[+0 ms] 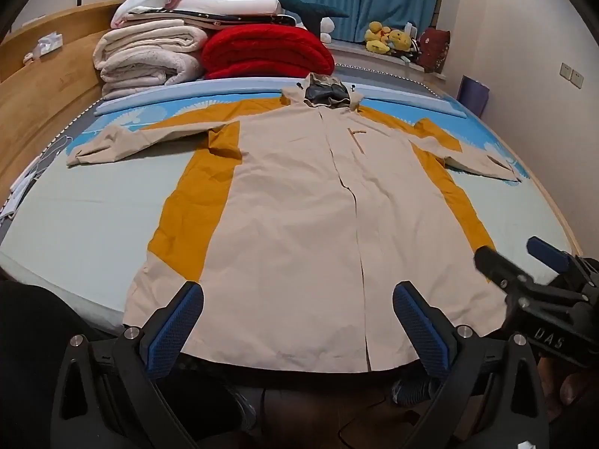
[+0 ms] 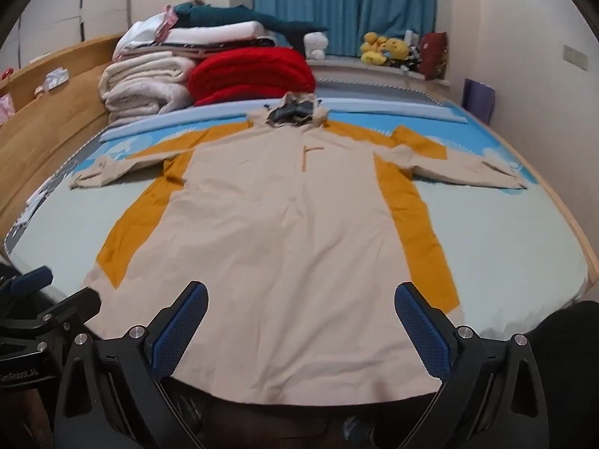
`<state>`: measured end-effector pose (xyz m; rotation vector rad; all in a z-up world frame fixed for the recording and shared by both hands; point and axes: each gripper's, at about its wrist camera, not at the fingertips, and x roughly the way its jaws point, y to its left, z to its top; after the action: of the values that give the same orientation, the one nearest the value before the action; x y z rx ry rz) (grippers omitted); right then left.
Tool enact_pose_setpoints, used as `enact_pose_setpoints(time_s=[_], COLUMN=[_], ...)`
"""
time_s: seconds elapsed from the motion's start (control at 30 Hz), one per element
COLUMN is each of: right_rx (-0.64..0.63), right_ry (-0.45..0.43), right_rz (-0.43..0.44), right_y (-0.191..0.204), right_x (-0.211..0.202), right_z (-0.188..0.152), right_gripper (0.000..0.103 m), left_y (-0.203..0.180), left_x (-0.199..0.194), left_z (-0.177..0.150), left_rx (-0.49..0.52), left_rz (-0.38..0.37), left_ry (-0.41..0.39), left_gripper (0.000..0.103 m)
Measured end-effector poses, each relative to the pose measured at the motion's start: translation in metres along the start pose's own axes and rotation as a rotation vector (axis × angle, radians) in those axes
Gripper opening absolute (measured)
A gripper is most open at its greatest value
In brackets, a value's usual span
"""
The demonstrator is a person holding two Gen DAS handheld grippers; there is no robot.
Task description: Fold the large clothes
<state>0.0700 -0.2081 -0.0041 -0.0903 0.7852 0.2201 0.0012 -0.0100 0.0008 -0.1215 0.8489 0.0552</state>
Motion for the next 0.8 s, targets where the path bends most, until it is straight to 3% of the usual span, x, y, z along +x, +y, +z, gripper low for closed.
enact_pose_setpoints(time_s=[0.3,0.5,0.8], right_rx=[-0.092,-0.093,-0.090], right_ry=[-0.021,-0.024,-0.029], right_rz=[0.044,0.048,0.056], right_y=[0.017,0.016,0.017], right_x=[-0.010,-0.008,-0.007], right_z=[0.003,0.002,0.002], right_gripper=[0.093,0.087,0.087], left_y=[0.001,-0.002,-0.001], left_x=[0.002,0.000,0.003], left_z=[-0.001,-0.001,-0.002], left_rx=[-0.005,0.011,0.001], left_rz=[-0.006,-0.009,-0.008], left_ry=[-0.004,-0.007,-0.001], left_gripper=[0.100,0.100,0.100])
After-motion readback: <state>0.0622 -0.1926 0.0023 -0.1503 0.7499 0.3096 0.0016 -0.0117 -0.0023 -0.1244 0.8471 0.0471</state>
